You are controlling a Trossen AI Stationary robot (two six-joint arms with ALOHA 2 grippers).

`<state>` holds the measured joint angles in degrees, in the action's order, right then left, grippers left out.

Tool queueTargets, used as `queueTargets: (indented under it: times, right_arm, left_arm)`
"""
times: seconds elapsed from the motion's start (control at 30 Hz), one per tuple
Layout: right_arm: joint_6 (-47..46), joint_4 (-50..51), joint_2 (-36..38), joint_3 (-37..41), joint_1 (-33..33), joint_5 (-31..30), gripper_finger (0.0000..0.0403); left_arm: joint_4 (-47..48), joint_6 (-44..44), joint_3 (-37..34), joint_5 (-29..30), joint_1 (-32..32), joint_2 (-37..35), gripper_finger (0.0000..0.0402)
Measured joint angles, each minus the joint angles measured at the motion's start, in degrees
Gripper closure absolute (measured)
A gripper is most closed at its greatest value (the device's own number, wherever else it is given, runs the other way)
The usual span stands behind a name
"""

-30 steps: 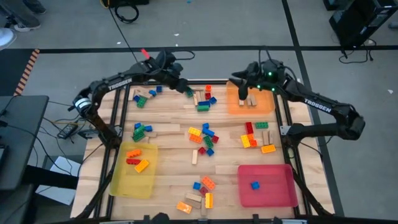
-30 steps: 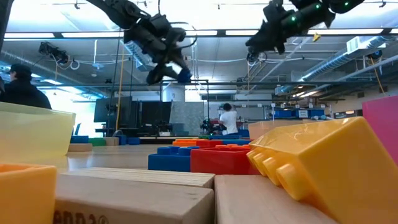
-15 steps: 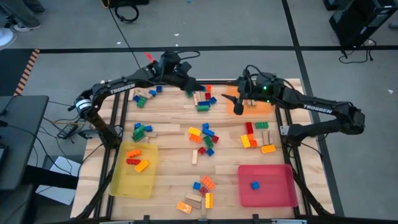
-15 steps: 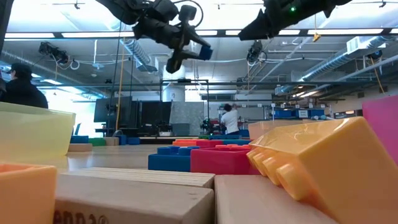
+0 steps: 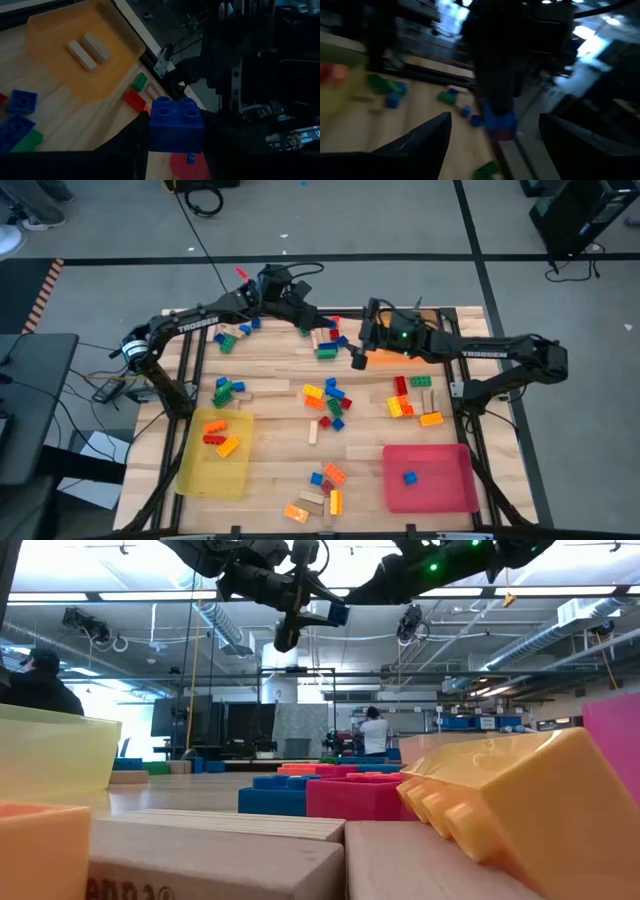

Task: Sort blocks by size
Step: Put the small blue game piece into the red bin

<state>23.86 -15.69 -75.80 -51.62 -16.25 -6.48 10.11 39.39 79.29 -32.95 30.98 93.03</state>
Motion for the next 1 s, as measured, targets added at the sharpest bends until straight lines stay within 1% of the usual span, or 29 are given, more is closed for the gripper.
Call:
queueTargets:
  times: [0.2, 0.43, 0.73, 0.87, 1.0]
  right_arm:
    - [0.15, -1.49, -1.55, -0.02, 0.02, 0.33, 0.0099]
    - [0.04, -3.06, -3.27, -0.02, -0.05, 1.58, 0.0127]
    - [0.02, -6.50, -4.85, -0.04, -0.11, 1.60, 0.0163]
    - [0.09, -6.54, -4.88, -0.04, -0.27, 1.60, 0.0189]
    - [0.11, -6.60, -4.88, -0.04, -0.33, 1.60, 0.0232]
  left_arm:
    - [0.00, 0.07, 0.00, -0.02, 0.02, 0.00, 0.0248]
    - [-0.55, 0.10, 0.00, -0.15, -0.01, 0.00, 0.0248]
    - [-1.57, 0.03, 0.00, -0.20, -1.13, 0.00, 0.0248]
    - [-1.62, 0.01, 0.00, -0.20, -1.46, 0.00, 0.0248]
    - [-1.66, -0.03, 0.00, -0.17, -1.49, 0.00, 0.0248]
